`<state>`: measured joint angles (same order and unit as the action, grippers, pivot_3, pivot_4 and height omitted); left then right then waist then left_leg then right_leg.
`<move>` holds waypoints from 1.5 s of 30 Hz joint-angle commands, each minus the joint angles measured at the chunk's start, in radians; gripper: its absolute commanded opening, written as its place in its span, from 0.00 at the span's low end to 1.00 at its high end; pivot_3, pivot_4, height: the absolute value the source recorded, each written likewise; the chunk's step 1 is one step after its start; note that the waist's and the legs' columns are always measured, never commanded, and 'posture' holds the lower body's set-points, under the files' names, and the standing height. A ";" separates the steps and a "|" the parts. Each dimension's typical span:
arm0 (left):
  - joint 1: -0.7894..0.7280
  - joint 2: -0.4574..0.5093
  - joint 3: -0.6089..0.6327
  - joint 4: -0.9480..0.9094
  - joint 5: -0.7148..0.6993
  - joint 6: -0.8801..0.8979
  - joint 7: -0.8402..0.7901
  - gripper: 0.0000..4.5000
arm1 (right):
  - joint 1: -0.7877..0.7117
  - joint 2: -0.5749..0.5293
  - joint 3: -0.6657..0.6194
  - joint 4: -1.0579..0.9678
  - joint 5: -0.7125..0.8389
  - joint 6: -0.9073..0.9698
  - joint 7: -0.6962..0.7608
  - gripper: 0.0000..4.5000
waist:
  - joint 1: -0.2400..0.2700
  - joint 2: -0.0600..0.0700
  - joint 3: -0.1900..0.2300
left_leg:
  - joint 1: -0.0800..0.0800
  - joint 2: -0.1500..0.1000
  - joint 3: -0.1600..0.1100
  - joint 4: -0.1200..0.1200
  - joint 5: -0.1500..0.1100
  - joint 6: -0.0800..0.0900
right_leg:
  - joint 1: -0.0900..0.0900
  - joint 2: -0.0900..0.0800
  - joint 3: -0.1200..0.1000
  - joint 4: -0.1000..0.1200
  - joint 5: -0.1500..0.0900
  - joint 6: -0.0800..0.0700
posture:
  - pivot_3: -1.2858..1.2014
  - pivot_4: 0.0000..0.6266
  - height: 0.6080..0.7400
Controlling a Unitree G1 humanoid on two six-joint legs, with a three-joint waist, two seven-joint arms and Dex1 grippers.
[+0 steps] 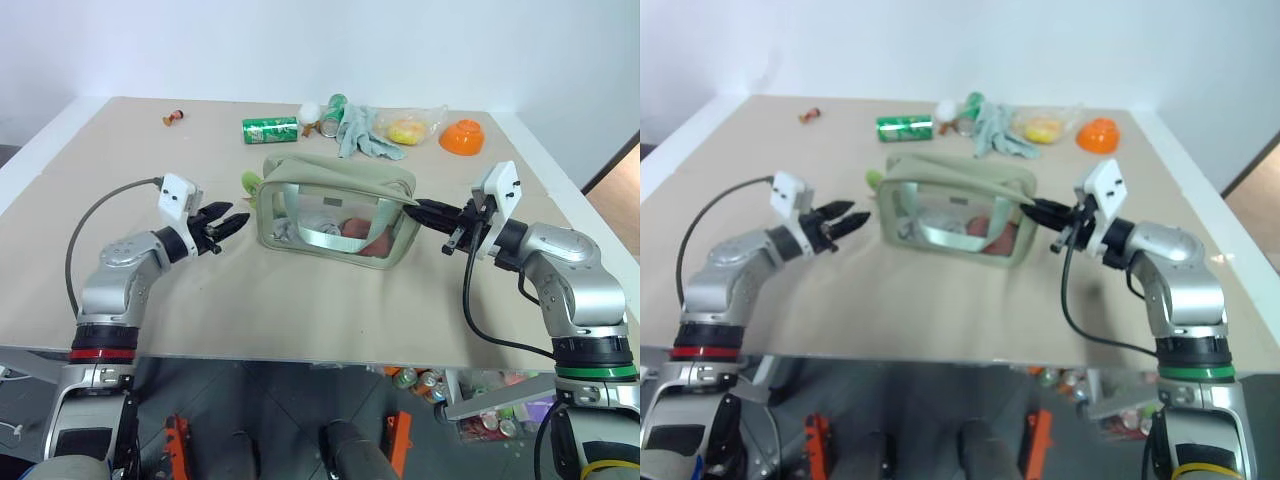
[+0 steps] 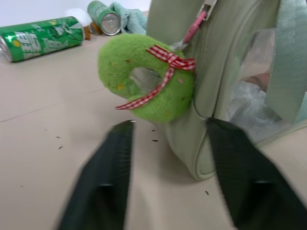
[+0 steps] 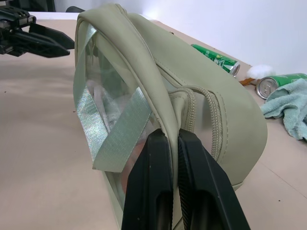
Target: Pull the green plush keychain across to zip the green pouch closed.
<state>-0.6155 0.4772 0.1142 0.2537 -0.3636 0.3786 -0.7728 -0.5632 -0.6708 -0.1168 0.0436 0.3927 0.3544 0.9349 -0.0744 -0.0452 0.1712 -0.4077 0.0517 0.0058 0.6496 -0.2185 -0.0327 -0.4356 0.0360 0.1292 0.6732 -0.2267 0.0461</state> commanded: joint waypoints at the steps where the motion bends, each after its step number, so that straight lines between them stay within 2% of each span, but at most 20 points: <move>1: -0.001 0.003 0.003 -0.059 -0.016 -0.008 -0.016 0.86 | -0.009 -0.022 -0.025 -0.030 0.007 -0.008 -0.001 0.00 | 0.000 0.000 0.000 | 0.000 0.000 0.000 0.000 0.000 0.000 | 0.000 0.000 0.000 0.000 0.000 0.000 | 0.52 0.24 1.00; 3: 0.019 0.005 0.001 -0.090 -0.030 0.010 -0.028 0.99 | -0.009 -0.024 -0.025 -0.031 0.006 -0.009 -0.001 0.00 | 0.000 0.000 0.000 | 0.000 0.000 0.000 0.000 0.000 0.000 | 0.000 0.000 0.000 0.000 0.000 0.000 | 0.52 0.24 1.00; 9: 0.171 0.059 0.004 -0.343 -0.133 0.120 -0.115 0.99 | -0.003 -0.026 -0.025 -0.054 0.015 0.007 -0.003 0.00 | 0.000 0.000 0.000 | -0.001 0.000 0.000 -0.001 0.000 0.000 | -0.001 -0.001 0.000 0.000 -0.001 0.001 | 0.52 0.24 1.00; 14: 0.292 0.166 0.011 -0.521 -0.229 0.175 -0.238 0.99 | -0.009 -0.027 -0.018 -0.049 0.020 0.011 0.009 0.00 | -0.001 0.001 0.000 | 0.000 0.000 -0.001 0.000 0.000 0.000 | 0.000 -0.001 -0.001 0.001 -0.002 0.000 | 0.52 0.24 1.00; 23: 0.309 0.203 0.005 -0.554 -0.261 0.169 -0.276 0.99 | -0.056 -0.061 0.006 -0.044 0.070 0.058 0.152 0.00 | -0.004 0.002 0.001 | 0.001 0.000 0.000 0.002 0.000 0.001 | 0.001 -0.001 -0.001 0.002 -0.002 -0.001 | 0.52 0.24 1.00; 34: 0.309 0.195 -0.019 -0.549 -0.249 0.157 -0.262 0.99 | -0.027 -0.195 -0.027 -0.139 0.221 0.167 0.384 0.00 | -0.001 0.006 0.004 | 0.000 0.000 -0.002 0.001 -0.001 0.001 | 0.000 -0.001 -0.002 0.002 -0.004 -0.001 | 0.52 0.24 1.00; 38: 0.304 0.203 -0.019 -0.535 -0.239 0.151 -0.265 0.99 | 0.007 -0.224 -0.036 -0.165 0.233 0.181 0.384 0.00 | -0.002 0.007 0.004 | 0.000 0.000 -0.002 0.001 -0.001 0.001 | 0.000 -0.001 -0.002 0.003 -0.004 -0.001 | 0.52 0.24 1.00; 45: 0.284 0.195 -0.030 -0.517 -0.222 0.124 -0.270 0.99 | 0.009 -0.159 -0.012 -0.157 0.178 0.088 0.301 0.00 | -0.005 0.007 0.004 | 0.001 -0.001 -0.001 0.002 -0.001 0.001 | 0.000 -0.001 -0.002 0.003 -0.003 -0.001 | 0.52 0.24 1.00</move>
<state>-0.3103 0.6656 0.0773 -0.2544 -0.5875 0.5254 -1.0349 -0.5468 -0.8382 -0.1169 -0.0916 0.5791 0.4803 1.2498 -0.0790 -0.0385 0.1755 -0.4070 0.0512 0.0044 0.6515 -0.2193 -0.0314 -0.4358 0.0351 0.1271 0.6764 -0.2301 0.0449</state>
